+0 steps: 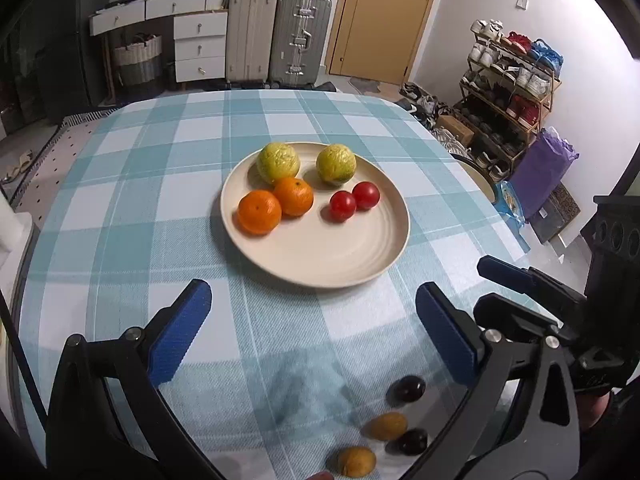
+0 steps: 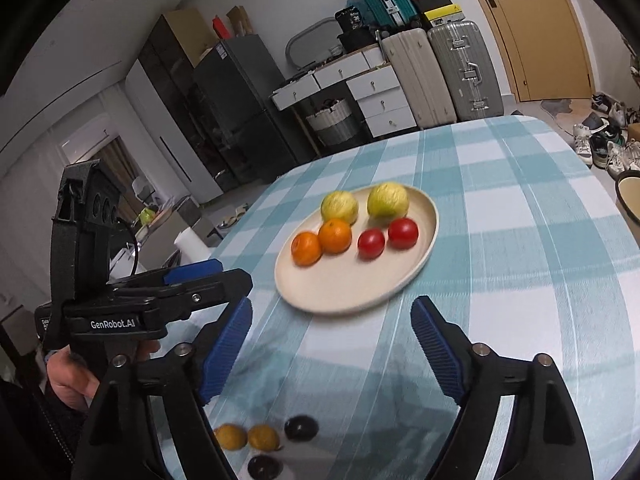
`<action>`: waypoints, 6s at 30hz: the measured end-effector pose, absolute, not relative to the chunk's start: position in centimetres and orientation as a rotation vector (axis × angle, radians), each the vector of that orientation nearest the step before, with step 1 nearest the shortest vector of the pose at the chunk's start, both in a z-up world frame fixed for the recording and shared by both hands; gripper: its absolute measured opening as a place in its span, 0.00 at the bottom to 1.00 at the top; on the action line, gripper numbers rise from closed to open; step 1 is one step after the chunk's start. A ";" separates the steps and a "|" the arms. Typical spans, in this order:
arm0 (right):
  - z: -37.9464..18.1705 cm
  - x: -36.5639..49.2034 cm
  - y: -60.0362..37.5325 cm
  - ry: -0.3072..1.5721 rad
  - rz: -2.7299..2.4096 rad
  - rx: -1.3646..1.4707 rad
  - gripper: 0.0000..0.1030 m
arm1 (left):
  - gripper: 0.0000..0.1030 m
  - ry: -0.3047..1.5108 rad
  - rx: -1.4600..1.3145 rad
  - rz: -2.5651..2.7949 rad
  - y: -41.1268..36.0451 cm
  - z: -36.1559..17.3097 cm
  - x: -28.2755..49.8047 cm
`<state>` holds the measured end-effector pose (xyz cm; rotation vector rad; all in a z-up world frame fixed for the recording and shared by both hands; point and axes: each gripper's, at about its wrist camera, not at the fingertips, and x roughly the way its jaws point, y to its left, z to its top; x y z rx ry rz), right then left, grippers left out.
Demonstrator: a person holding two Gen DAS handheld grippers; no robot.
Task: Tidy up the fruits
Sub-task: 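Withdraw both open tools toward the brown fruits and dark plums, then close the right tool on a dark purple plum and lift it, then grasp a small brown round fruit with the left tool while the right tool holds the plum, then carry the plum and brown fruit onto the cream plate and open both tools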
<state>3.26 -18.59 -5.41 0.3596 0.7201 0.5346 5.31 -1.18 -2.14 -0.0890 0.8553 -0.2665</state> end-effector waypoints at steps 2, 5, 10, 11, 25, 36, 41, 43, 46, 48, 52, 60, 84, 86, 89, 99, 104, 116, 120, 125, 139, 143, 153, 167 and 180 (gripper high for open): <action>-5.5 2.6 -18.4 0.725 0.544 0.359 0.83 | 0.99 0.859 -0.088 -0.269 -0.9 -2.7 4.2; -5.7 1.8 -17.9 0.735 0.563 0.343 0.83 | 0.99 0.879 -0.092 -0.272 -0.6 -3.5 3.2; -6.0 0.6 -17.0 0.755 0.569 0.299 0.83 | 0.99 0.896 -0.127 -0.260 0.5 -4.6 1.7; -6.2 0.4 -16.8 0.761 0.570 0.295 0.83 | 0.99 0.899 -0.135 -0.258 0.7 -4.8 1.3; -8.6 -1.7 -14.9 0.817 0.567 0.278 0.80 | 0.99 0.956 -0.223 -0.236 3.1 -7.7 -1.7; -9.6 -1.9 -14.0 0.860 0.539 0.254 0.64 | 0.99 0.970 -0.258 -0.254 4.1 -8.8 -2.9; -10.0 -1.8 -13.5 0.882 0.546 0.246 0.50 | 0.99 0.982 -0.265 -0.268 4.3 -9.0 -2.9; -10.2 -1.8 -13.3 0.891 0.536 0.244 0.49 | 0.99 0.973 -0.258 -0.269 4.3 -8.7 -3.0; -10.4 -1.7 -13.2 0.898 0.540 0.260 0.41 | 0.99 0.966 -0.257 -0.268 4.5 -8.5 -3.1; -10.6 -1.7 -13.1 0.906 0.539 0.260 0.35 | 0.99 0.968 -0.262 -0.265 4.6 -8.5 -3.2; -10.7 -1.7 -13.6 0.918 0.526 0.283 0.24 | 0.99 0.977 -0.284 -0.303 4.9 -8.4 -3.1; -10.0 -2.2 -14.1 0.865 0.529 0.301 0.23 | 0.99 0.993 -0.289 -0.361 5.1 -7.9 -3.2; -9.7 -3.0 -15.1 0.833 0.533 0.331 0.23 | 0.91 1.005 -0.089 -0.415 0.5 -8.6 -4.1; -9.8 -3.1 -15.1 0.833 0.535 0.330 0.23 | 0.89 1.002 -0.065 -0.415 0.1 -8.7 -4.2; -9.8 -3.2 -15.1 0.832 0.539 0.328 0.23 | 0.85 1.007 -0.053 -0.421 -0.2 -9.1 -4.2; -9.8 -3.2 -15.2 0.829 0.539 0.335 0.23 | 0.67 1.009 -0.024 -0.427 -0.9 -9.5 -4.2; -10.0 -3.1 -15.4 0.830 0.539 0.339 0.23 | 0.58 1.014 -0.029 -0.449 -1.0 -9.5 -4.2; -10.4 -3.0 -15.6 0.840 0.533 0.349 0.23 | 0.37 1.023 -0.034 -0.490 -1.3 -9.6 -4.3; -10.5 -2.9 -15.7 0.842 0.530 0.355 0.23 | 0.24 1.017 -0.039 -0.513 -1.5 -9.5 -4.4; -10.4 -3.0 -15.7 0.842 0.531 0.351 0.23 | 0.23 1.017 -0.069 -0.515 -1.2 -9.6 -4.2; -10.0 -3.0 -15.3 0.835 0.541 0.337 0.23 | 0.23 1.009 -0.091 -0.499 -0.5 -9.2 -3.7; -9.7 -2.8 -15.0 0.833 0.556 0.329 0.23 | 0.23 1.007 -0.134 -0.505 0.3 -9.1 -3.2; -8.8 -1.4 -15.0 0.817 0.579 0.337 0.23 | 0.23 1.033 -0.199 -0.462 2.1 -8.7 0.4; -7.9 3.5 -15.8 0.804 0.607 0.389 0.23 | 0.23 0.983 -0.270 -0.456 2.7 -5.4 6.8; -5.9 9.3 -16.5 0.768 0.609 0.398 0.23 | 0.23 0.984 -0.259 -0.444 0.2 -4.9 13.1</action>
